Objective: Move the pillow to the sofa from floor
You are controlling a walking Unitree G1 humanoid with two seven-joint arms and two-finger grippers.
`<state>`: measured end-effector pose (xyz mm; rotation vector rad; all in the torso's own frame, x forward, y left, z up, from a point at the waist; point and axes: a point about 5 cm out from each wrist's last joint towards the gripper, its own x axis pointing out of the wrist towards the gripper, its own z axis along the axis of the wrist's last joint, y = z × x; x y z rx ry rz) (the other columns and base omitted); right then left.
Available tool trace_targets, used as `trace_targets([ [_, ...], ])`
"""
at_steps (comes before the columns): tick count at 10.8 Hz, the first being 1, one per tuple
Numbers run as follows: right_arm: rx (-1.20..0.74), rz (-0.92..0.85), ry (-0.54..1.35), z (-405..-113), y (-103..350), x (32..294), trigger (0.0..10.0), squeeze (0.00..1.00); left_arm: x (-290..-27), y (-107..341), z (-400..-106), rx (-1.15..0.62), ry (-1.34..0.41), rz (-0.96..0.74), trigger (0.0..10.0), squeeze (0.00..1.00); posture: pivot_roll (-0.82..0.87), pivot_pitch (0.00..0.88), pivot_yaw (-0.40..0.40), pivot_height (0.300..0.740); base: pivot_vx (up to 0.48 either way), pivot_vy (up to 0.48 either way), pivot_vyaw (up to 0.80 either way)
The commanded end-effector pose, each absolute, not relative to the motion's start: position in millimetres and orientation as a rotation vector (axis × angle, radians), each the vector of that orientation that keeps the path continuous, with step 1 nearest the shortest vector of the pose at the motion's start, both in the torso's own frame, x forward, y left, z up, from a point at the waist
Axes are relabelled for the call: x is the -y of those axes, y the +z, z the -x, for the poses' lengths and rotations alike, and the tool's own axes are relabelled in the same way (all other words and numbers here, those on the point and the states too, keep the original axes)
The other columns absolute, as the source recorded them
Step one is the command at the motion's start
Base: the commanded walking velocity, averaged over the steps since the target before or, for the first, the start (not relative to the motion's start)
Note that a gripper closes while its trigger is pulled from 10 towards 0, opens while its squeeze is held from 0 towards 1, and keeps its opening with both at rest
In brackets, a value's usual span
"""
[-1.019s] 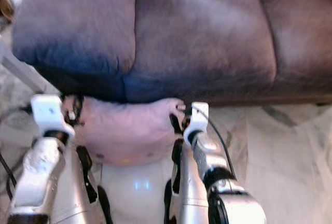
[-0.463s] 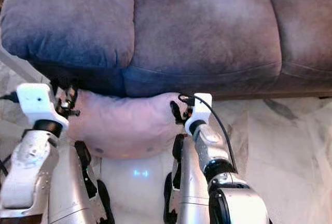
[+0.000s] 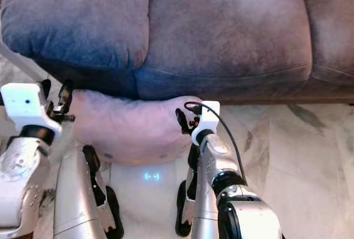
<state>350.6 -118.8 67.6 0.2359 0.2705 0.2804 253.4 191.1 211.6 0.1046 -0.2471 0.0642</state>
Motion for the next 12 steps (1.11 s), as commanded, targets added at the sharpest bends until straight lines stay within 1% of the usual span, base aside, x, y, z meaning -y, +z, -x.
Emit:
trace_targets([
  [1,-0.326,-0.2,0.281,-343,54,115,10.0,0.0,-190,213,-247,0.237,0.05,-0.096,10.0,0.0,0.25,0.464,-0.108,0.468,0.0,0.0,0.0],
  [3,-0.304,-0.128,0.264,-346,58,117,10.0,0.0,-188,213,-245,0.219,0.038,-0.09,10.0,0.0,0.24,0.475,-0.101,0.468,0.0,0.0,0.0],
  [4,-0.302,-0.108,0.186,-349,60,128,10.0,0.0,-186,213,-246,0.217,0.033,-0.088,10.0,0.0,0.24,0.48,-0.1,0.468,0.0,0.0,0.0],
  [5,-0.253,-0.153,0.138,-356,71,138,10.0,1.0,-185,217,-247,0.224,0.027,-0.083,10.0,0.0,0.23,0.489,-0.103,0.468,0.0,0.0,0.0],
  [7,-0.23,-0.156,0.125,-361,79,143,10.0,1.0,-184,218,-246,0.224,0.024,-0.08,10.0,0.0,0.23,0.487,-0.104,0.468,0.0,0.0,0.0],
  [9,-0.236,-0.193,0.141,-360,78,140,10.0,1.0,-182,220,-245,0.221,0.02,-0.08,10.0,0.0,0.23,0.485,-0.104,0.468,0.0,0.0,0.0],
  [10,-0.238,-0.211,0.183,-359,76,134,10.0,1.0,-183,220,-244,0.218,0.019,-0.082,10.0,0.0,0.24,0.484,-0.102,0.468,0.0,0.0,0.0],
  [11,-0.246,-0.211,0.182,-358,74,133,10.0,1.0,-183,220,-243,0.215,0.018,-0.082,10.0,0.0,0.24,0.486,-0.102,0.468,0.0,0.0,0.0],
  [12,-0.259,-0.166,0.186,-356,71,131,10.0,1.0,-183,220,-241,0.21,0.015,-0.084,10.0,0.0,0.25,0.489,-0.102,0.468,0.0,0.0,0.0],
])
